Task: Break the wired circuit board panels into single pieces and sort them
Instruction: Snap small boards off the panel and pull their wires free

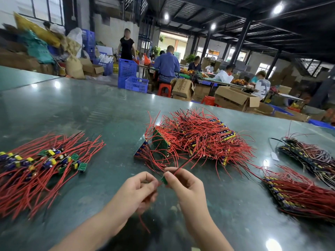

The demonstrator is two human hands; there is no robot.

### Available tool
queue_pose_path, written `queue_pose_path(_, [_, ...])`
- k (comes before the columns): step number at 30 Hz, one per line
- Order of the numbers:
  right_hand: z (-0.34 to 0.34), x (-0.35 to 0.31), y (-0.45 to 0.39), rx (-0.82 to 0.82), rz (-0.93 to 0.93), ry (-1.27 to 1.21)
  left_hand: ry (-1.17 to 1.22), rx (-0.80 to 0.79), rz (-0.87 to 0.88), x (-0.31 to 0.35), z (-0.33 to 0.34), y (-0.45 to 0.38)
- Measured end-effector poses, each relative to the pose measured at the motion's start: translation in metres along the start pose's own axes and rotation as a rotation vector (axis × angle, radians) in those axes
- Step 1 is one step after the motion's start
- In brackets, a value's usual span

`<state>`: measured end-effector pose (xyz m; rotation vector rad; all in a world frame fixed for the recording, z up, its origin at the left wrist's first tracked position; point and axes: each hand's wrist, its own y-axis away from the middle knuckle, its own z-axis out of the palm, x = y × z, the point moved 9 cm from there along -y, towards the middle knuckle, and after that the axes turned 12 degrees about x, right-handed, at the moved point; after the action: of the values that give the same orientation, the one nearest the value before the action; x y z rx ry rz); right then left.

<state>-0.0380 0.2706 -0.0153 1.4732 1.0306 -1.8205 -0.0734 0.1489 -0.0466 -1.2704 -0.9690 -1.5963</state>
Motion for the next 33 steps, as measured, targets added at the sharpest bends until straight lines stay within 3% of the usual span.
queue_pose_path(3, [-0.002,-0.001,0.000,0.025,-0.012,-0.015,-0.103,0.049,0.137,0.009,-0.003,0.004])
queue_pose_path(9, [-0.002,-0.003,0.003,0.057,-0.058,-0.004,-0.127,0.056,0.208,0.014,-0.003,0.007])
queue_pose_path(15, [-0.009,0.000,0.007,0.164,-0.070,-0.002,-0.296,-0.017,0.327,0.018,0.005,0.009])
queue_pose_path(21, [-0.015,-0.005,0.002,0.194,-0.060,-0.041,-0.191,-0.022,0.146,0.002,0.010,0.006])
queue_pose_path(26, [-0.015,0.000,0.002,0.221,-0.013,-0.100,-0.209,-0.037,0.101,0.002,0.012,0.007])
queue_pose_path(33, [-0.043,0.008,-0.016,0.389,0.076,-0.242,-0.147,-0.117,-0.039,-0.012,0.021,0.012])
